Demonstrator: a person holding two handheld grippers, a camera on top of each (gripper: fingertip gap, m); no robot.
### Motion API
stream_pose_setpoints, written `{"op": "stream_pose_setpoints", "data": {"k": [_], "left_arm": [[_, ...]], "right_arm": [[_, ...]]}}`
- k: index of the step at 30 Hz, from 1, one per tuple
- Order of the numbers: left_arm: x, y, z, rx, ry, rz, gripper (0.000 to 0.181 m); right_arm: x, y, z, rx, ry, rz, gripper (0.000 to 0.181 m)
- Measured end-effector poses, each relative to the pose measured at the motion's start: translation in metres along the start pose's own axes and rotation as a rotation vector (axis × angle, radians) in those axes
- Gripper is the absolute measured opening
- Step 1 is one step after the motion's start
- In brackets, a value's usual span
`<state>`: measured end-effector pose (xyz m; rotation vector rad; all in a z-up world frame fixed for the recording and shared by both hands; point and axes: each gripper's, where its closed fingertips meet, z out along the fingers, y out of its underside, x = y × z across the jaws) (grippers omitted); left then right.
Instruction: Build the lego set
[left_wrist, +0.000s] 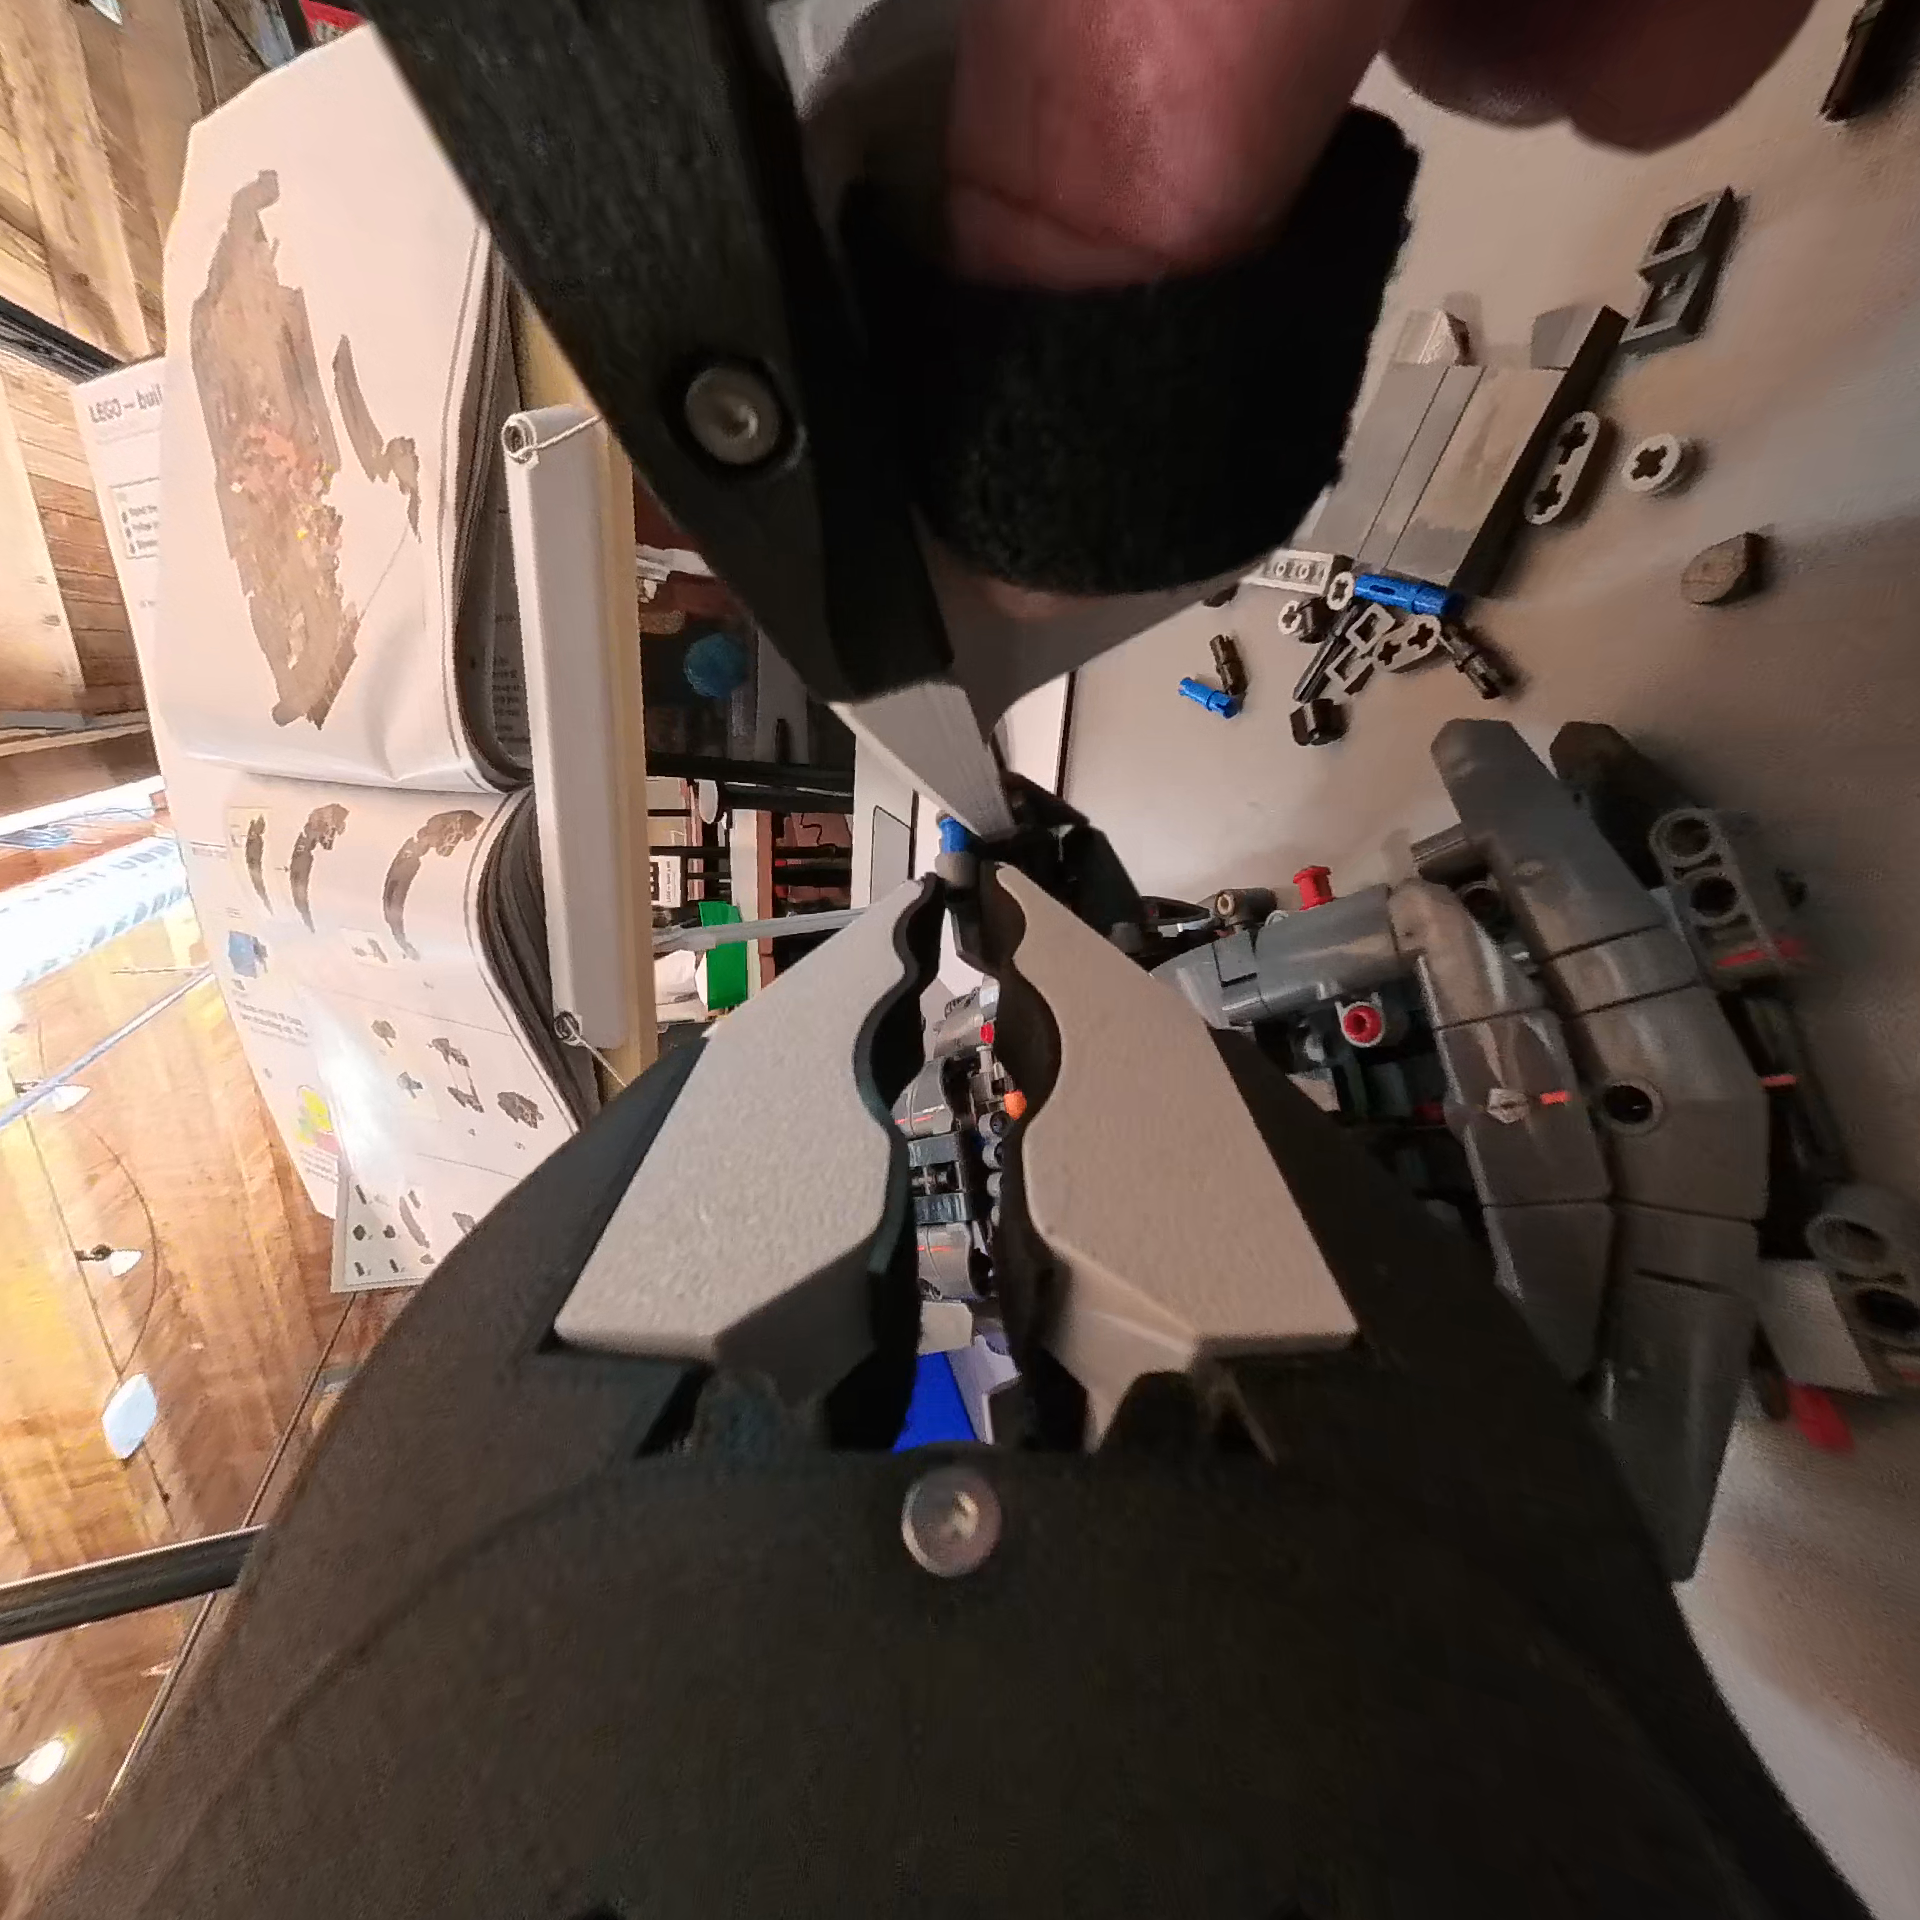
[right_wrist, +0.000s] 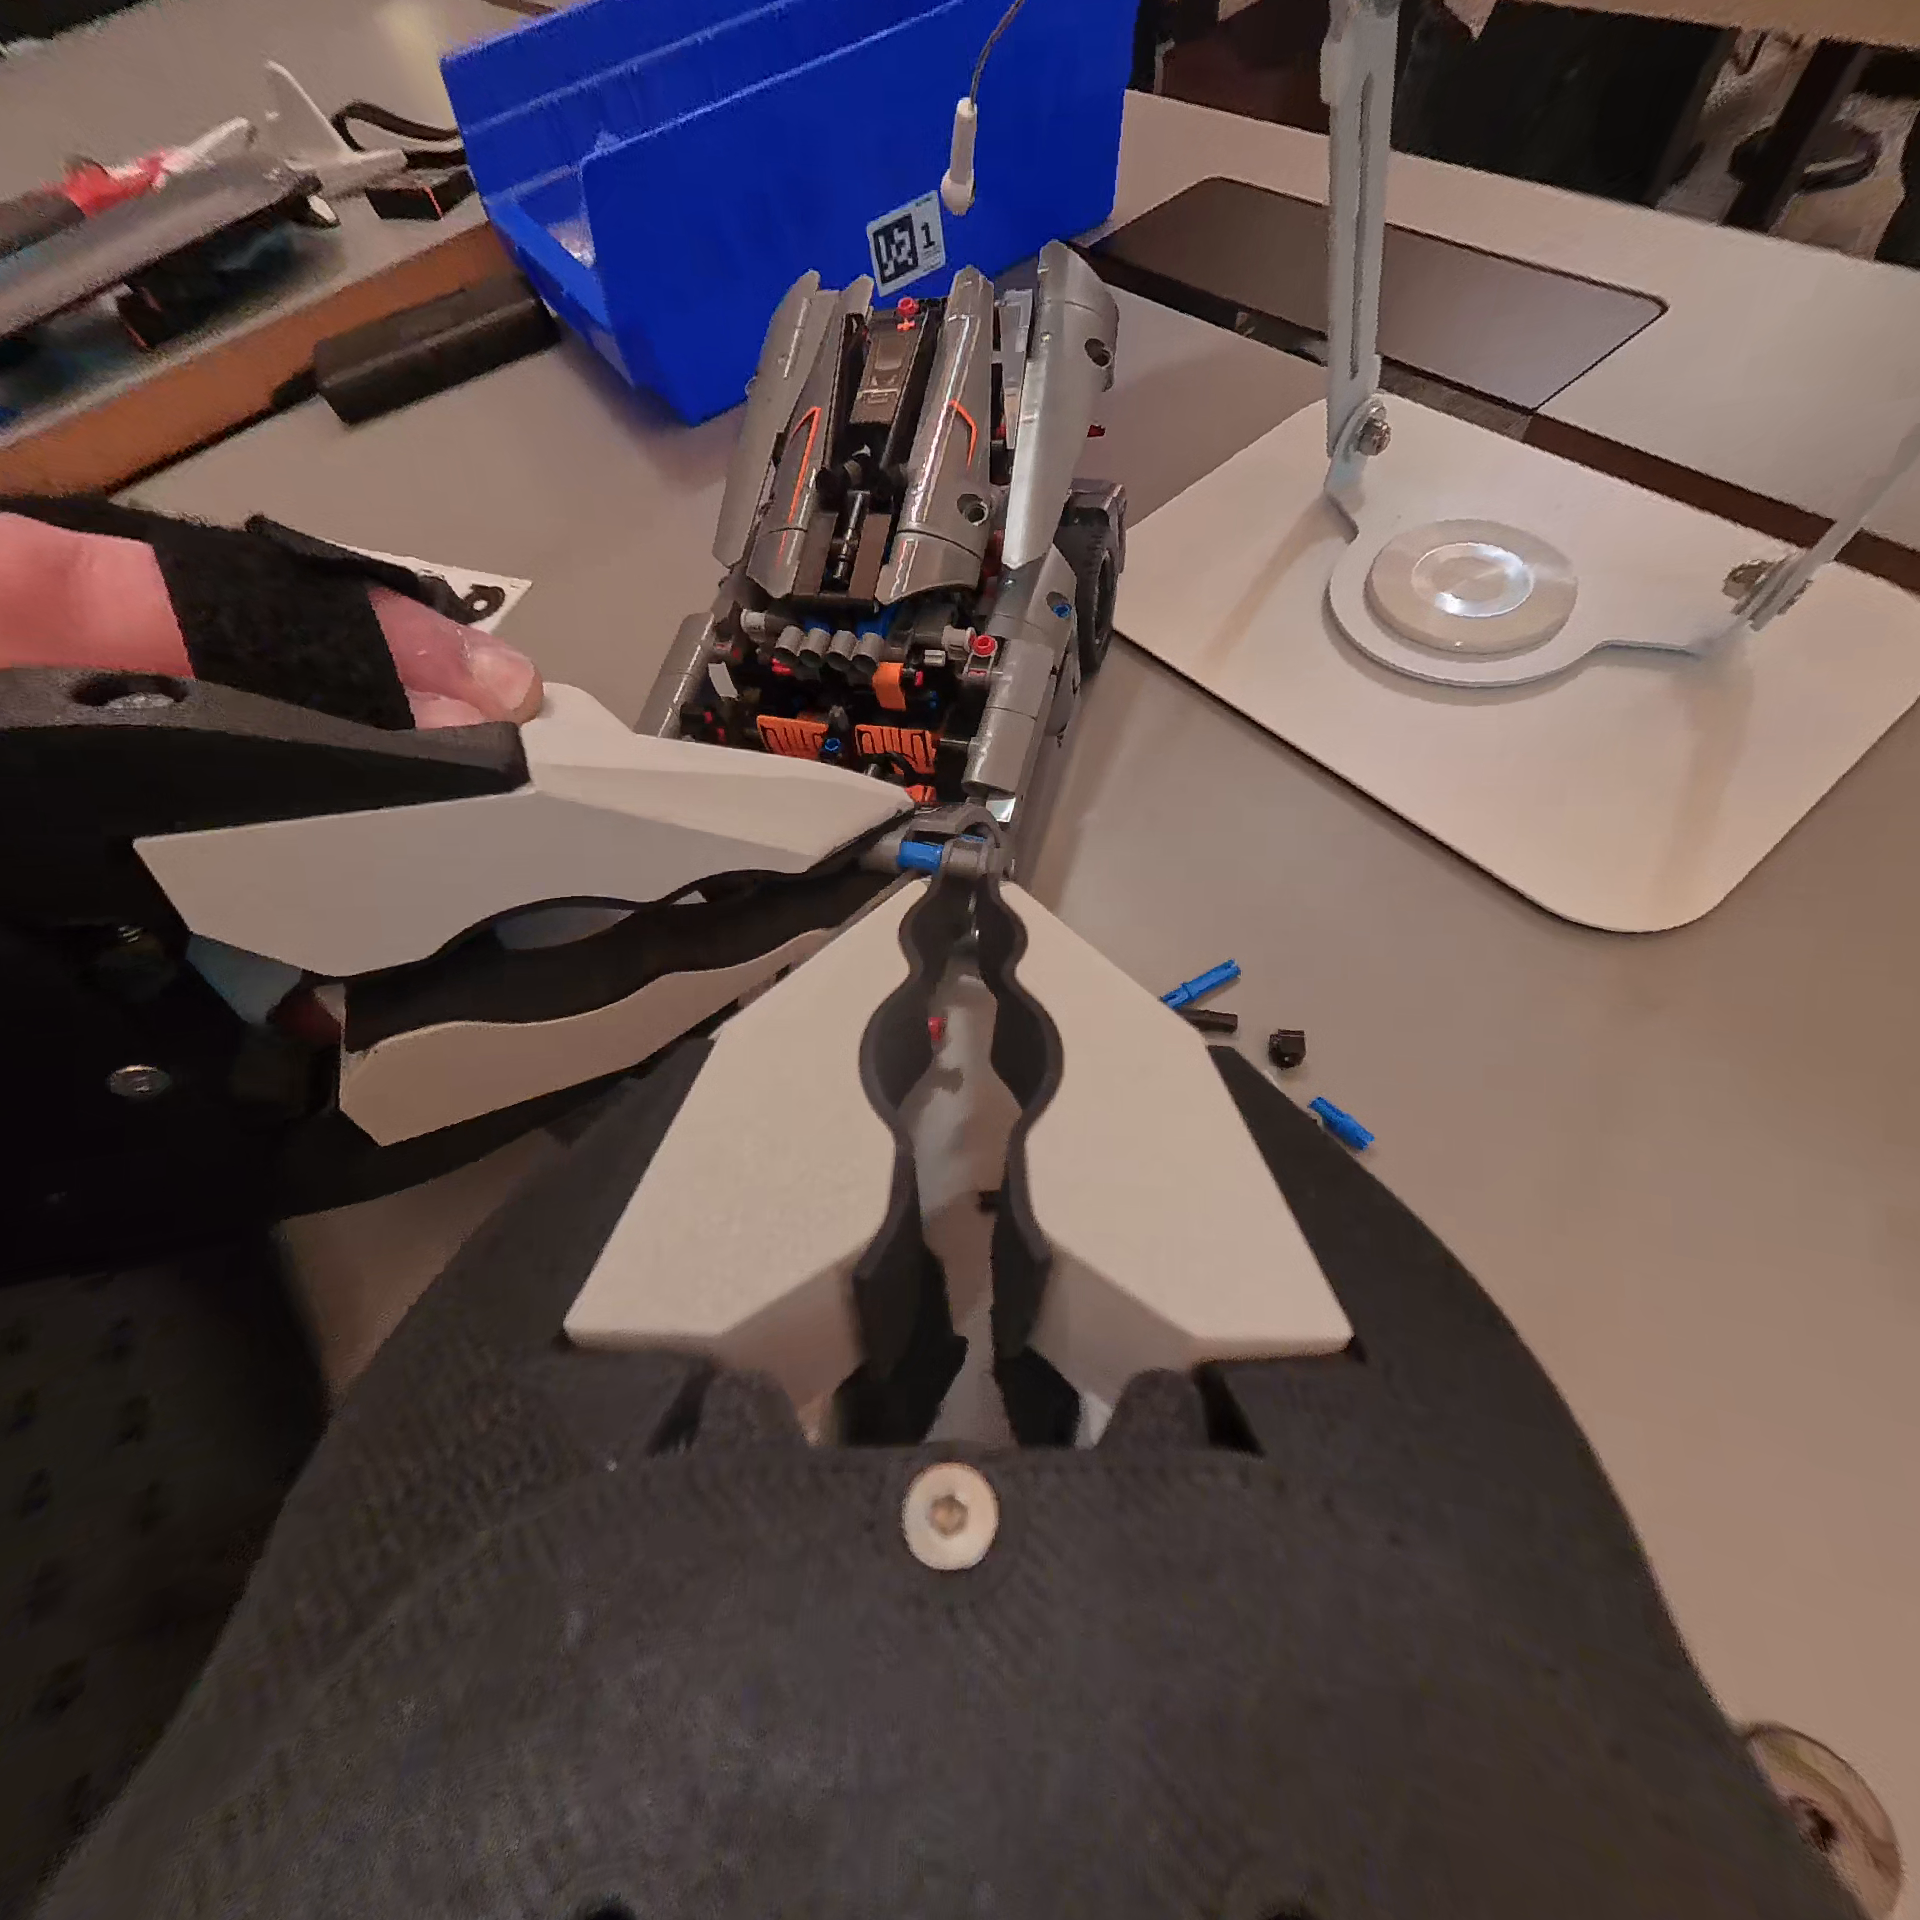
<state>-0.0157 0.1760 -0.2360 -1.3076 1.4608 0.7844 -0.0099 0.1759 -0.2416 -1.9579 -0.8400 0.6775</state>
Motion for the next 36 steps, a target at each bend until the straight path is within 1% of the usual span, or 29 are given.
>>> {"op": "stream_pose_setpoints", "data": {"k": [2, 4, 10, 13, 16, 19, 23, 25, 26, 27, 28, 30, 31, 32, 34, 36], "left_arm": [[0.001, 0.001, 0.001, -0.002, 0.004, 0.011, 0.003], [0.002, 0.000, 0.002, -0.012, -0.013, 0.036, 0.003], [0.001, -0.001, 0.000, 0.002, -0.004, 0.031, 0.003], [0.000, 0.001, -0.001, 0.014, 0.013, 0.019, 0.003], [0.002, 0.001, -0.002, 0.031, 0.050, 0.010, 0.004], [0.006, -0.002, -0.004, 0.060, 0.079, 0.020, 0.005], [0.007, -0.001, -0.006, 0.073, 0.121, -0.005, 0.005], [0.007, 0.001, -0.007, 0.071, 0.131, 0.020, 0.005], [0.007, 0.002, -0.008, 0.068, 0.135, 0.013, 0.005], [0.008, 0.001, -0.009, 0.080, 0.149, -0.015, 0.005], [0.008, 0.001, -0.009, 0.094, 0.163, -0.034, 0.006], [0.008, 0.001, -0.010, 0.106, 0.167, -0.029, 0.005], [0.008, 0.002, -0.010, 0.108, 0.171, -0.037, 0.006], [0.009, 0.001, -0.011, 0.118, 0.181, -0.048, 0.005], [0.006, 0.004, -0.010, 0.113, 0.180, -0.071, 0.005], [0.009, 0.002, -0.011, 0.132, 0.208, -0.094, 0.006]], "right_arm": [[-0.003, -0.001, 0.000, -0.006, 0.003, -0.038, 0.002], [-0.003, 0.000, 0.001, -0.027, 0.057, -0.115, 0.002], [-0.004, 0.000, -0.001, -0.035, 0.045, -0.149, 0.002], [-0.006, -0.001, -0.001, -0.033, 0.014, -0.165, 0.002], [-0.008, 0.001, 0.000, -0.055, -0.030, -0.167, 0.004], [-0.007, 0.004, -0.003, -0.085, -0.052, -0.208, 0.004], [-0.008, 0.004, -0.008, -0.072, -0.094, -0.214, 0.002], [-0.011, 0.002, -0.013, -0.054, -0.131, -0.204, 0.002], [-0.011, 0.007, -0.011, -0.076, -0.152, -0.187, 0.004], [-0.011, 0.016, -0.006, -0.120, -0.171, -0.164, 0.013], [-0.014, 0.023, -0.001, -0.151, -0.206, -0.146, 0.016], [-0.021, 0.024, 0.004, -0.142, -0.242, -0.138, 0.018], [-0.018, 0.023, 0.005, -0.138, -0.225, -0.149, 0.015], [-0.015, 0.022, 0.006, -0.133, -0.215, -0.152, 0.005], [-0.015, 0.021, 0.008, -0.111, -0.238, -0.112, 0.000], [-0.014, 0.023, 0.011, -0.118, -0.242, -0.113, 0.000]]}}
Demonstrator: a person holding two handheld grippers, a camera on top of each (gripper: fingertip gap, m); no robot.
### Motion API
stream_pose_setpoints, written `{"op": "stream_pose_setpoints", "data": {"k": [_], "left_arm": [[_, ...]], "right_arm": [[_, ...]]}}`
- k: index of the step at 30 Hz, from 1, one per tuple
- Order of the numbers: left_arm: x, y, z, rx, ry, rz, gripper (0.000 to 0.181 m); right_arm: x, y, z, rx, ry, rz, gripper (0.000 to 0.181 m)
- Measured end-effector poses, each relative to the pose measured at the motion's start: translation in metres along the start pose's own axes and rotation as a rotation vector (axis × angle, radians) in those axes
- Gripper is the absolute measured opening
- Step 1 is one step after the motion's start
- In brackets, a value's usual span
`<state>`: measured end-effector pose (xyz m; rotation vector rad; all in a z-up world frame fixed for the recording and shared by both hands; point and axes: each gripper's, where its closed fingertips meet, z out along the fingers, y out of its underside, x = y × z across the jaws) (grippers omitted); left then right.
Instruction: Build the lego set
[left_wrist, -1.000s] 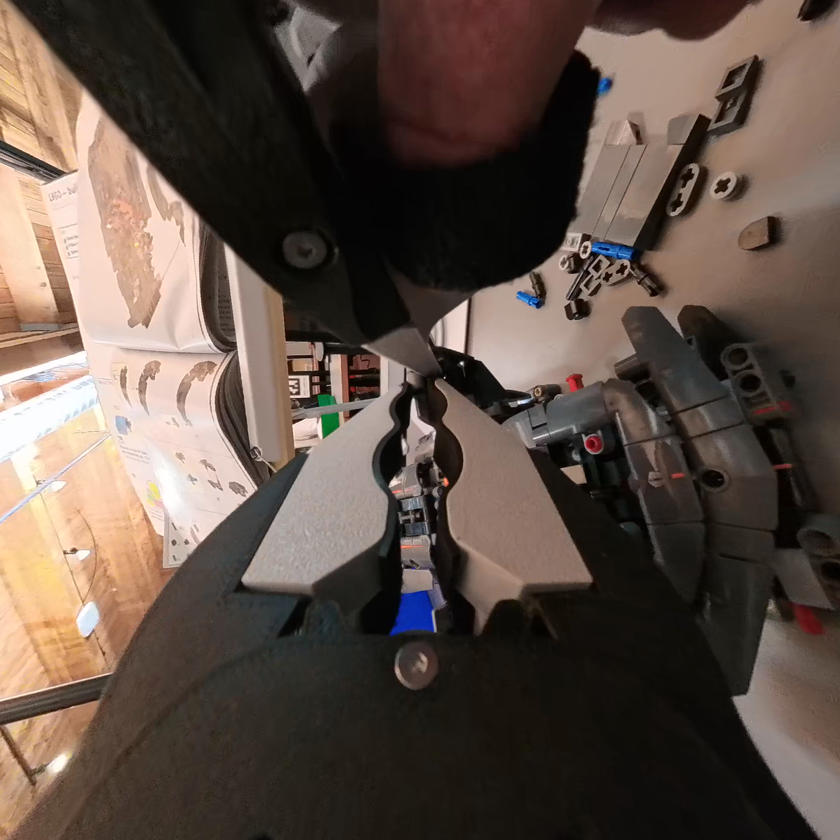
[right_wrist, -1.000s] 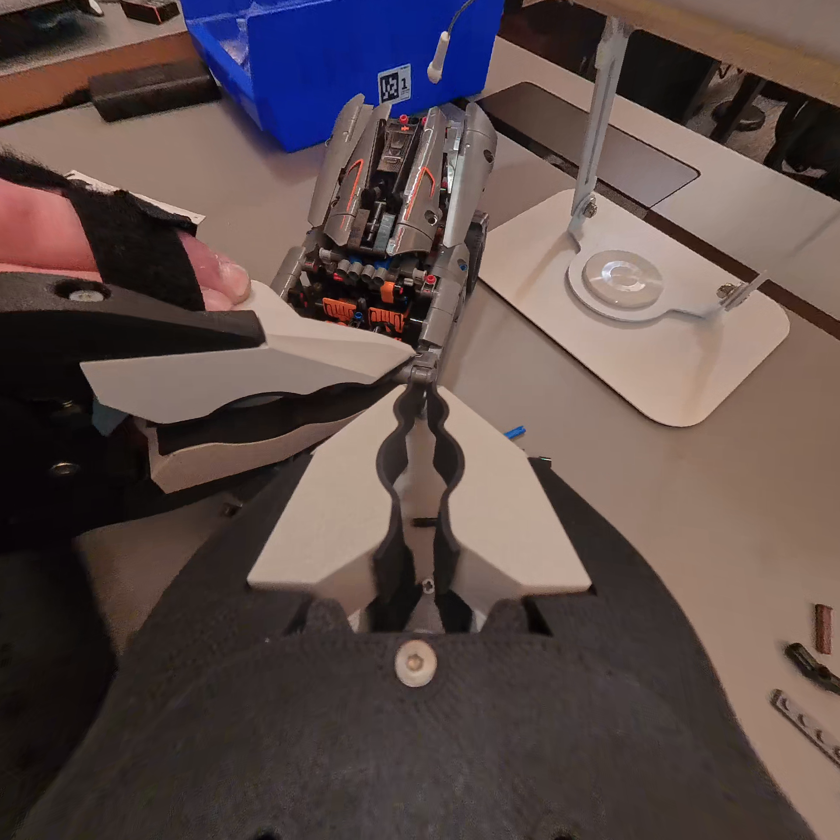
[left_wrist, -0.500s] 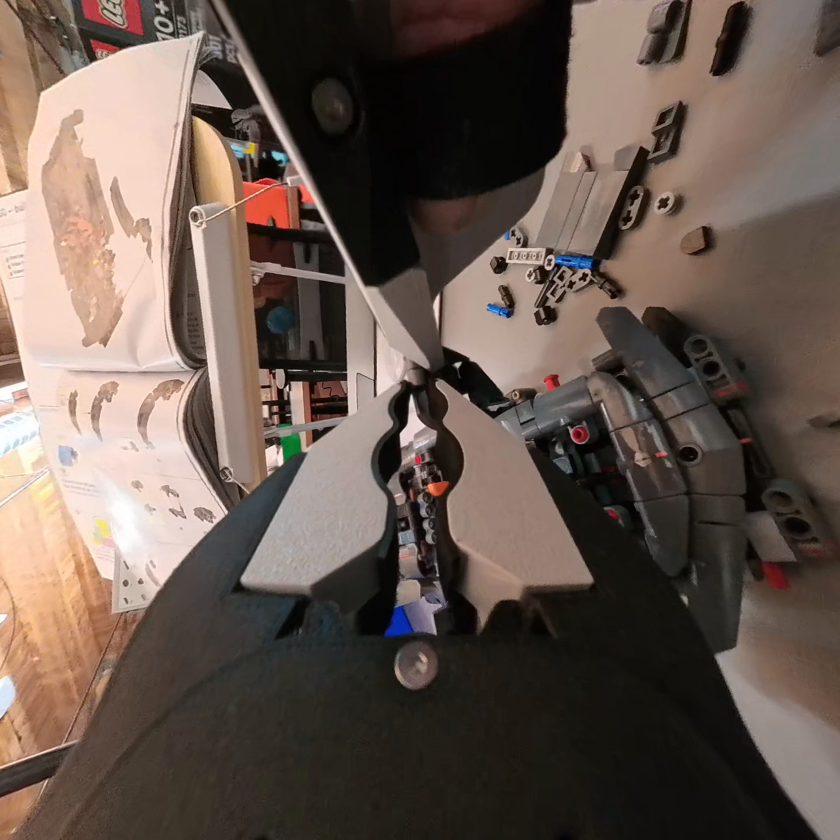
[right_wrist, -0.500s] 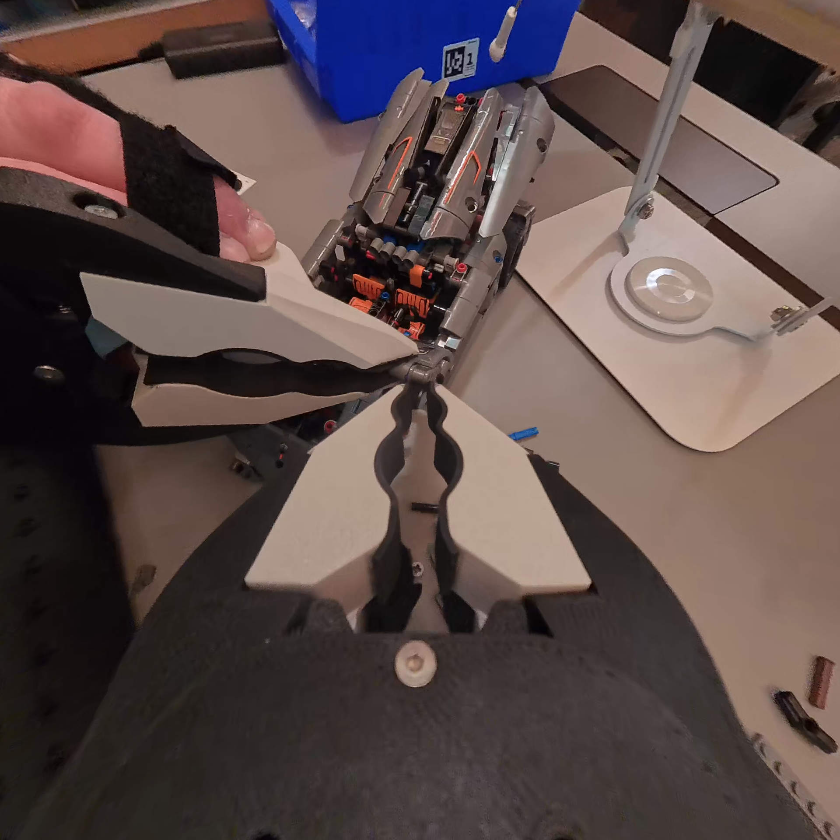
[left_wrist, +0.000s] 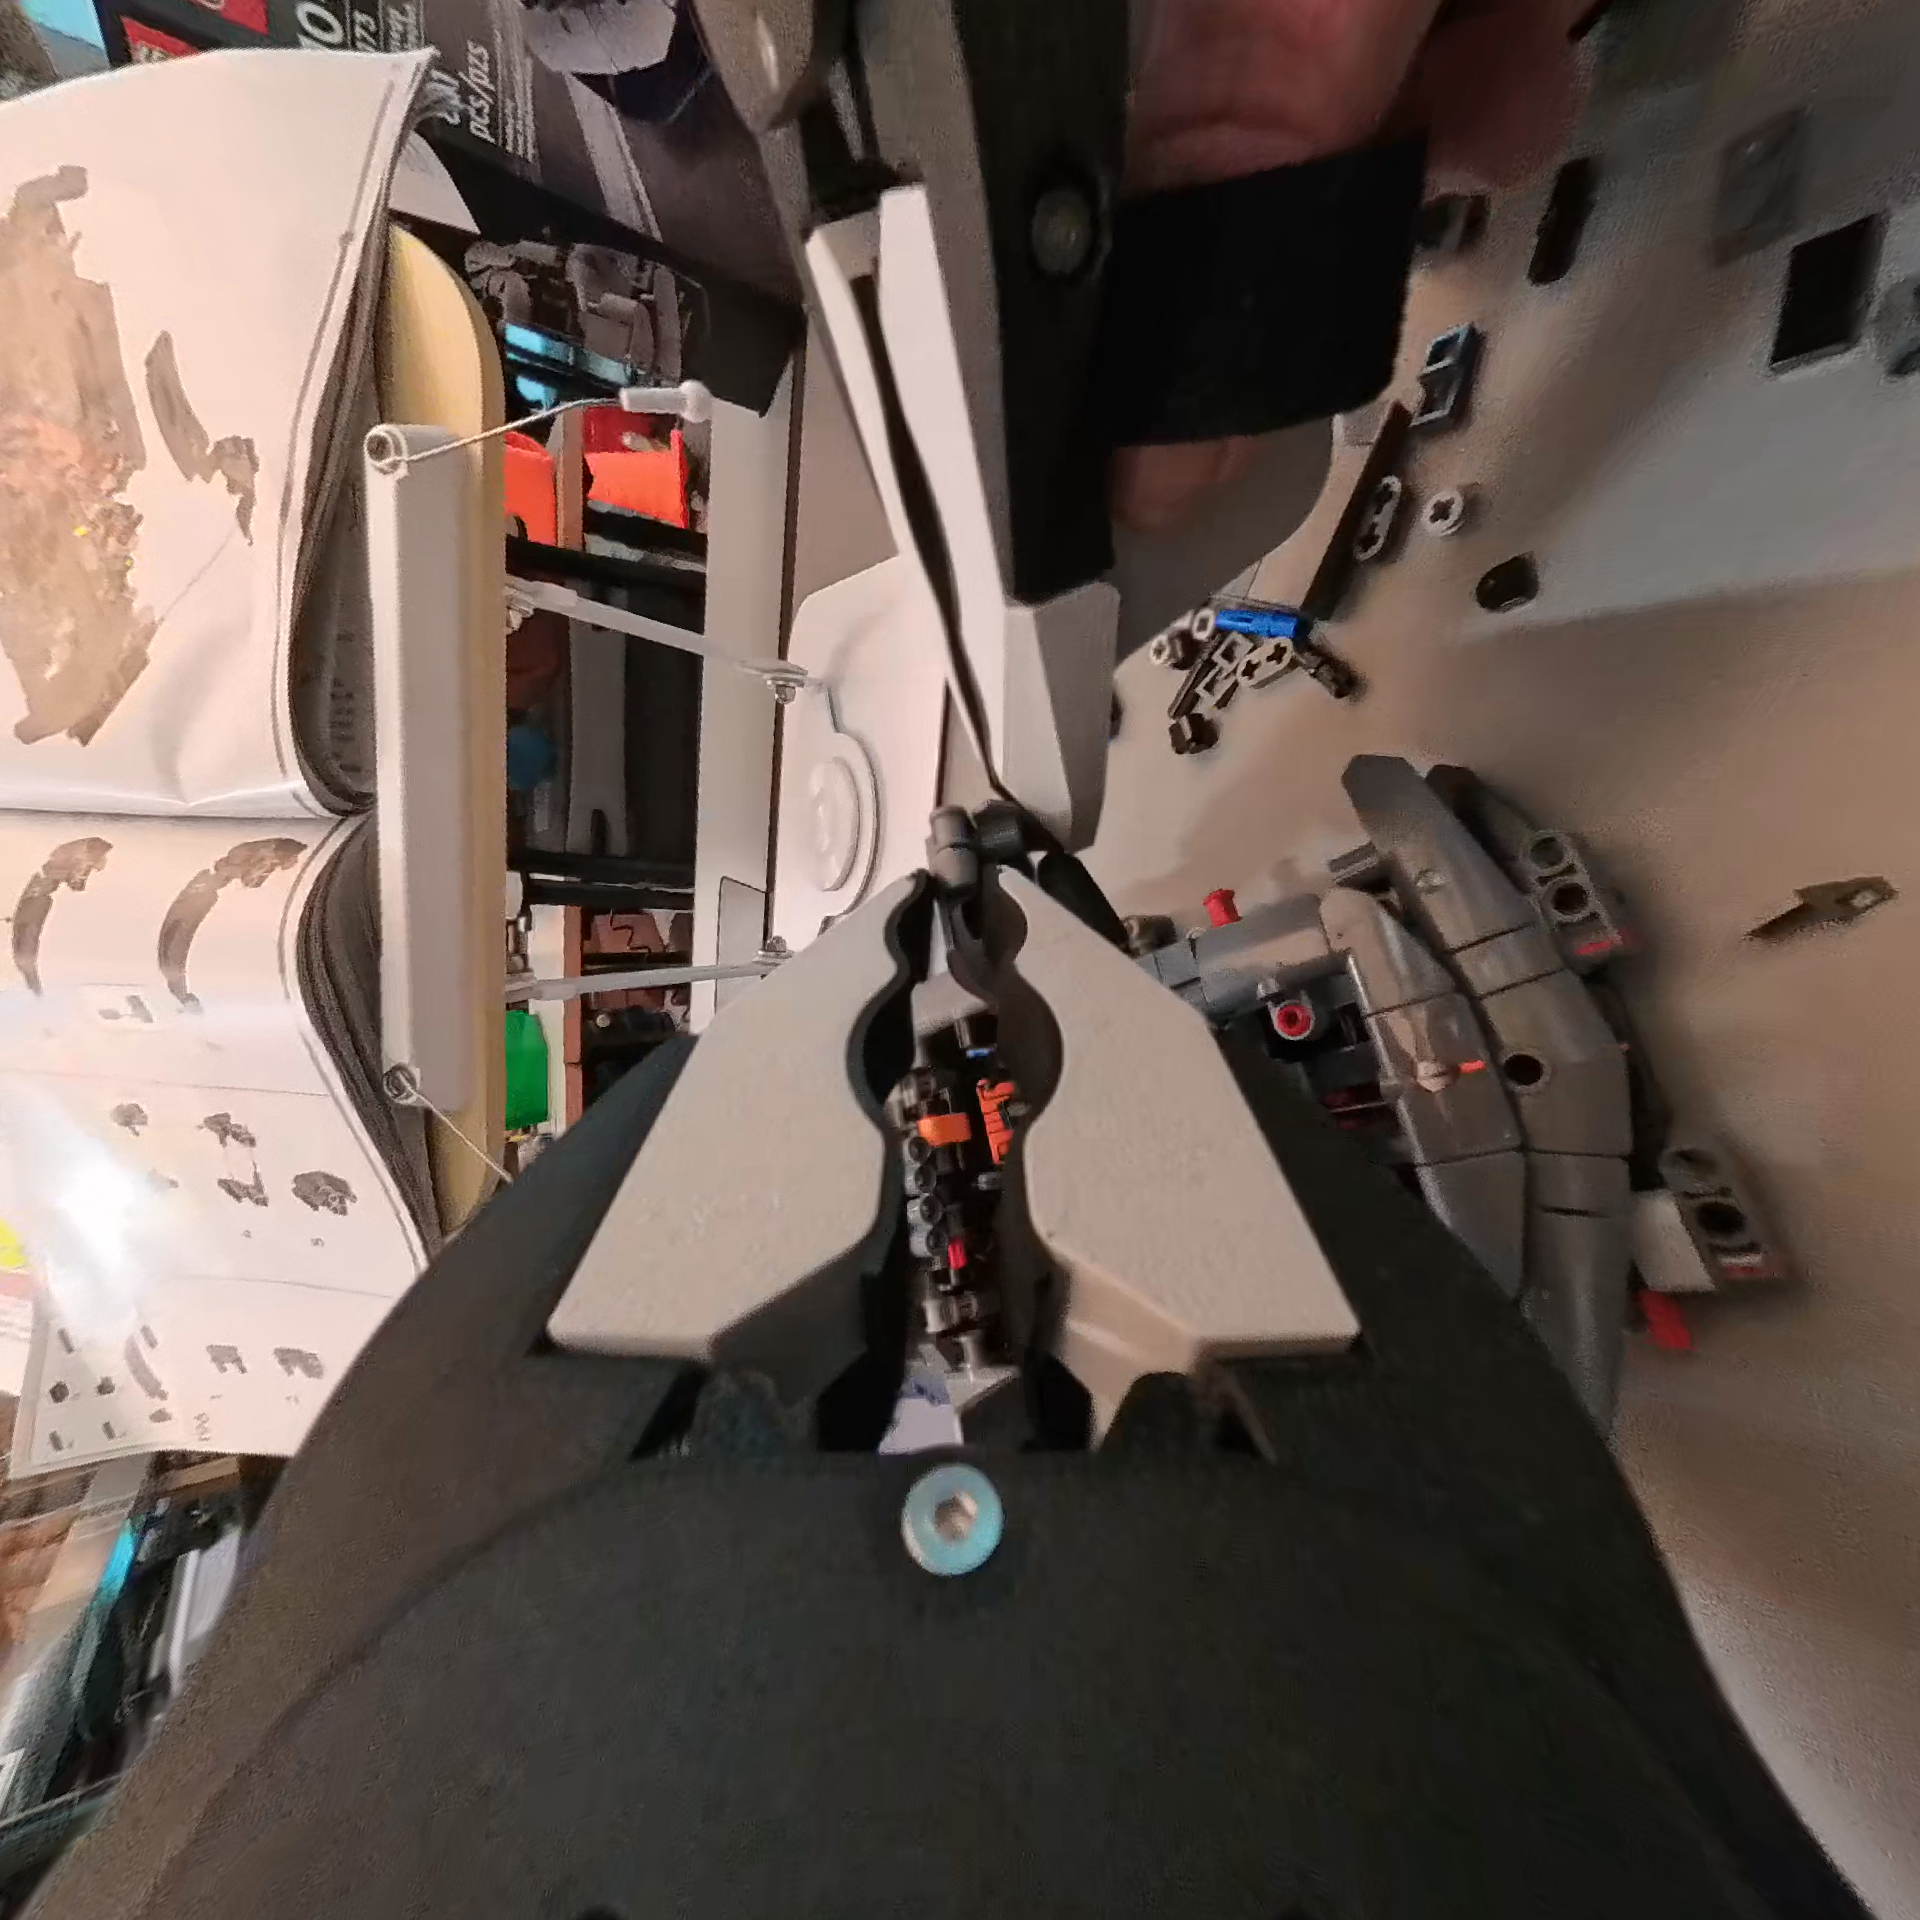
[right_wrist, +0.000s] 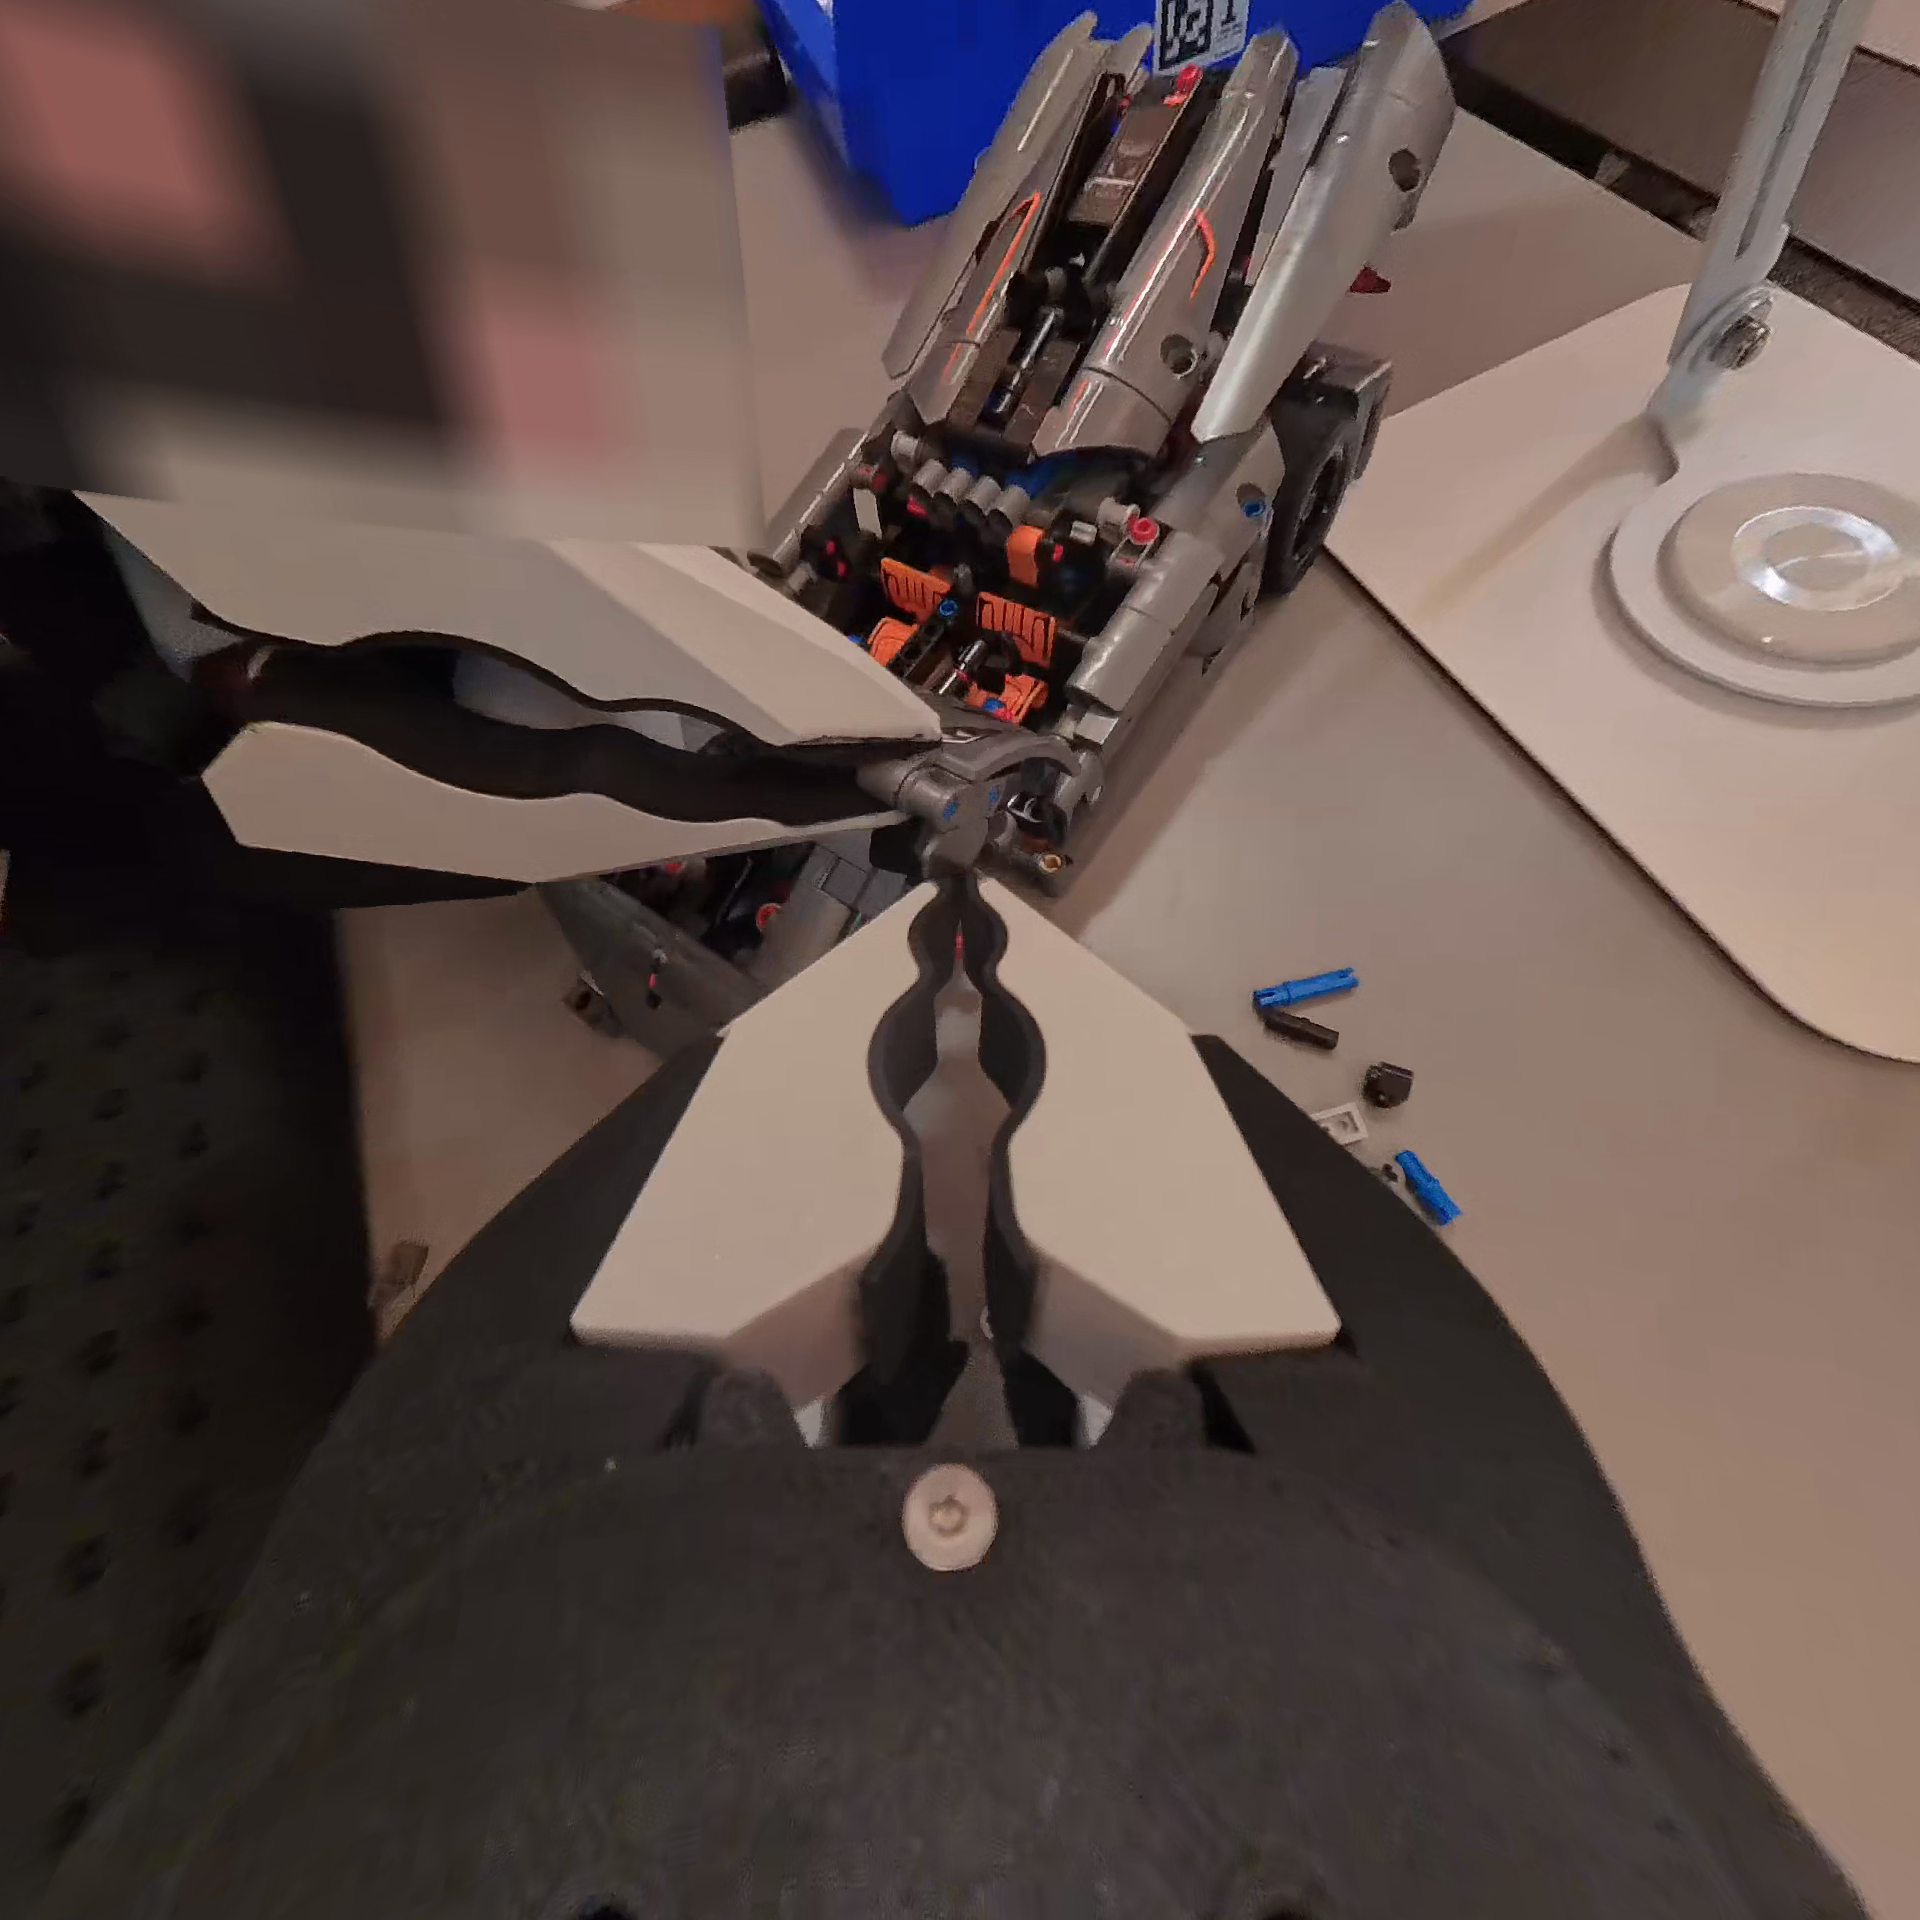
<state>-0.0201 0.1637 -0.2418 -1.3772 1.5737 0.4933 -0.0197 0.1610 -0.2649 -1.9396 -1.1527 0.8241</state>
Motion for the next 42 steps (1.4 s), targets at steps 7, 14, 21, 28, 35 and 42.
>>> {"op": "stream_pose_setpoints", "data": {"k": [7, 14, 21, 28, 35, 42], "left_arm": [[-0.003, 0.002, -0.001, 0.020, 0.014, -0.045, 0.006], [-0.004, 0.002, -0.001, 0.048, 0.041, -0.096, 0.006], [0.003, -0.003, -0.004, 0.076, 0.094, -0.092, 0.010], [0.013, -0.010, -0.014, 0.090, 0.158, -0.099, 0.033], [0.022, -0.013, -0.044, 0.064, 0.173, -0.041, 0.025], [0.075, -0.015, -0.045, -0.025, 0.372, -0.087, 0.034]], "right_arm": [[-0.004, -0.003, 0.002, 0.032, -0.049, 0.052, 0.012], [-0.002, -0.007, 0.002, 0.055, -0.026, 0.043, 0.004], [-0.007, 0.002, -0.005, -0.055, 0.008, -0.036, 0.001], [-0.016, 0.021, -0.011, -0.186, -0.034, -0.033, 0.001], [-0.013, 0.036, -0.017, -0.277, 0.006, -0.064, 0.001], [-0.013, 0.045, -0.015, -0.307, -0.032, -0.020, 0.001]]}}
